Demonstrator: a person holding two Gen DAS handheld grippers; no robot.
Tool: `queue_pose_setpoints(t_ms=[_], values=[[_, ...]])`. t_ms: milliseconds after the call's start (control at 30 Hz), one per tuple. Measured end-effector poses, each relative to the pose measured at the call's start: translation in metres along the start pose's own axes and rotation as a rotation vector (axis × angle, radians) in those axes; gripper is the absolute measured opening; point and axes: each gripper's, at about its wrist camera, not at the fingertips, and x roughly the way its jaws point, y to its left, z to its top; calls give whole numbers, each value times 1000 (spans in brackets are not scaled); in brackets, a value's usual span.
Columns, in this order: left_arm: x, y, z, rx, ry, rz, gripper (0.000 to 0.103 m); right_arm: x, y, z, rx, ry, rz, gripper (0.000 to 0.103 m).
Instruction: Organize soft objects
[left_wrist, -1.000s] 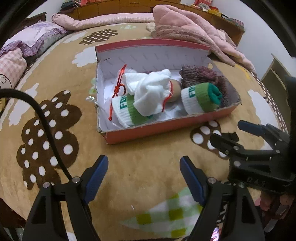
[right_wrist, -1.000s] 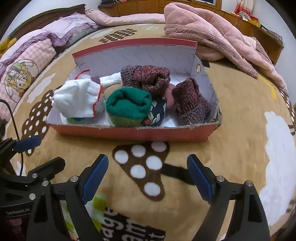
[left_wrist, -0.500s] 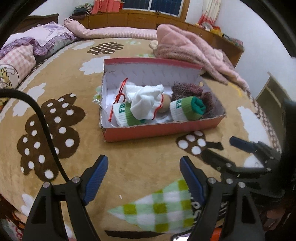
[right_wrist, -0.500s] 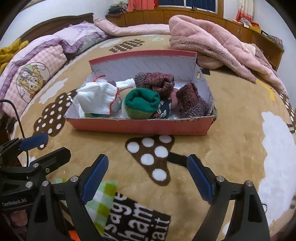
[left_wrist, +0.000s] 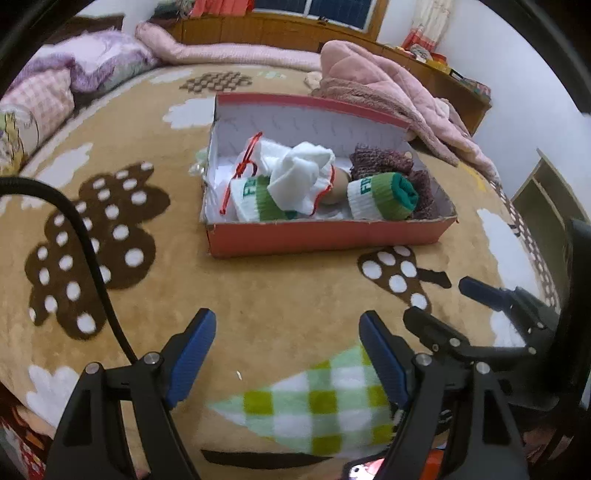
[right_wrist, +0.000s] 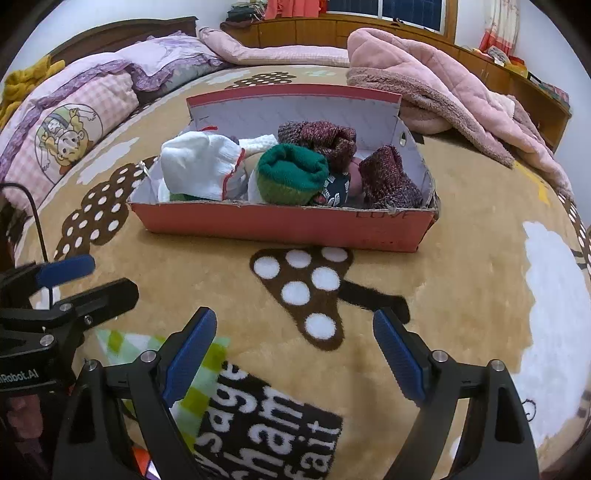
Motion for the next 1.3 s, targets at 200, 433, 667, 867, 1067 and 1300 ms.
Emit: queue_pose_setpoints(t_ms=[200,433,667,867,1067,1300], values=[[-7,-5,-1,63,-121,21,83,4,-11,-10,12,-96,-4,89],[-8,8,-1,53,-266,53,84,16,-45,-11,145,-189,-51,89],[13,35,8,-14,-286,73,84,23,-64,-4,195,-269,-59,89],[12,15,-4,127,-423,74,84,21,-66,-10,219,-315,-57,89],[18,-4,-12,216,-487,40,84,17,-59,-13,184,-361,-59,89],[39,-9,-7,205,-436,48,84,14,-32,-16,49,-390,-86,89]])
